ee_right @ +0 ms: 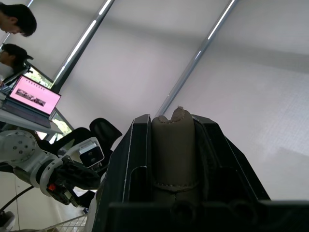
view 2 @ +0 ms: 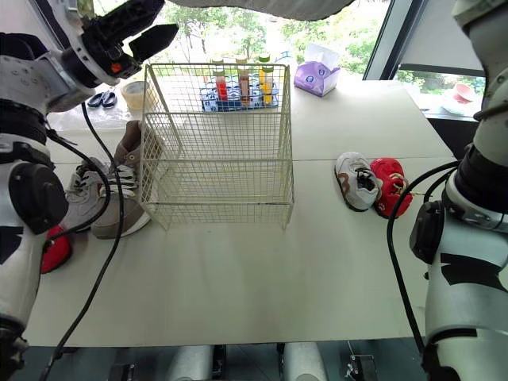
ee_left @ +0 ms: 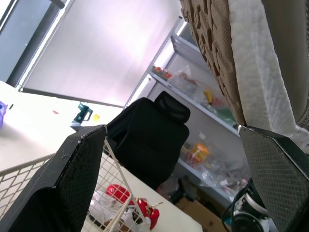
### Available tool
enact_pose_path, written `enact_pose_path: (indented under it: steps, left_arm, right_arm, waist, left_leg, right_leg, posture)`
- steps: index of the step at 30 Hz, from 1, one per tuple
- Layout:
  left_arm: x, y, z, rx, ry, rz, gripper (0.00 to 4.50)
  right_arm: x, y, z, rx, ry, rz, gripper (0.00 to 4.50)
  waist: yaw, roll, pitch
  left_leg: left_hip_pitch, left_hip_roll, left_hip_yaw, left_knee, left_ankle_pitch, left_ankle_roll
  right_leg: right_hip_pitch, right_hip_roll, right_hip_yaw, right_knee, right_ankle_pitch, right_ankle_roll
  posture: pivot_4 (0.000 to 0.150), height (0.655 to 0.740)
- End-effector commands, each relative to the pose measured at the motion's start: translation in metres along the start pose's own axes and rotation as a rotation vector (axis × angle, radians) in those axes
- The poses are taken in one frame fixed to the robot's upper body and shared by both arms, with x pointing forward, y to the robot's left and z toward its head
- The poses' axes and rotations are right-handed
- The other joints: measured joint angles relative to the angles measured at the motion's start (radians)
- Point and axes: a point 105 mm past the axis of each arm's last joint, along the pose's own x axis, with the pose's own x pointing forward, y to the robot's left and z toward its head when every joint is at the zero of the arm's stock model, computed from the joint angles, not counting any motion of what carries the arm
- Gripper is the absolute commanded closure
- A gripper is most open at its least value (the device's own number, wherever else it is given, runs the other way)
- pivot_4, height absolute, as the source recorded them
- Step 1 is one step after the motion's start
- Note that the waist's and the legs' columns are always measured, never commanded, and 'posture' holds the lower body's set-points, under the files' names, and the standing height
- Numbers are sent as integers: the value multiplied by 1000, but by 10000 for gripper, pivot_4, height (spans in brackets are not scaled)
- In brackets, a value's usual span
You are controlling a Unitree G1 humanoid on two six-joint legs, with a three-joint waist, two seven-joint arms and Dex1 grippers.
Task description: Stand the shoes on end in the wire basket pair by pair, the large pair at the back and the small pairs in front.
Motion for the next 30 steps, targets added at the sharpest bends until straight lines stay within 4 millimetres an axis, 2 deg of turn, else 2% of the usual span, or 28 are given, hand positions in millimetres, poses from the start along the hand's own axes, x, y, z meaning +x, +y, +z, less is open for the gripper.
enact_pose_path:
  steps: [1,5,10,13,23,29,30]
  left_arm:
    - [7,-26,18,88,-9,-116,0]
    - [5,-36,14,109,43,-188,0]
    - [0,-38,11,113,69,-206,0]
    - [-1,-39,19,93,14,-191,0]
    - [4,-37,37,57,-123,-158,0]
    - [9,-34,34,49,-122,-150,0]
    - [10,-34,33,51,-117,-151,2480]
  right_arm:
    - [-1,2,23,-59,-67,-4,33663]
    - [-3,0,22,-72,-57,-15,33663]
    - [-6,-4,22,-81,-61,-34,33663]
    - [-6,-3,22,-69,-72,-28,33663]
    - [-4,17,16,-47,-72,75,33663]
    - [-5,33,15,-43,-71,147,33663]
    - [-5,34,16,-43,-71,149,34001]
  waist:
    - [-1,0,0]
    - [0,0,0]
    - [0,0,0]
    - [0,0,0]
    - [0,0,0]
    - [0,0,0]
    - [0,0,0]
  left_leg:
    - [0,0,0,0,0,0]
    - [0,0,0,0,0,0]
    - [0,0,0,0,0,0]
    - [0,0,0,0,0,0]
    - [0,0,0,0,0,0]
    - [0,0,0,0,0,0]
    - [0,0,0,0,0,0]
  right_leg:
    - [0,0,0,0,0,0]
    - [0,0,0,0,0,0]
    - [0,0,0,0,0,0]
    - [0,0,0,0,0,0]
    - [0,0,0,1,1,1]
    - [0,0,0,1,1,1]
    - [0,0,0,1,1,1]
  posture:
    - [1500,6552]
    - [1500,6552]
    - [1500,6552]
    - [1500,6552]
    - [1500,6552]
    - [1500,6552]
    - [1500,6552]
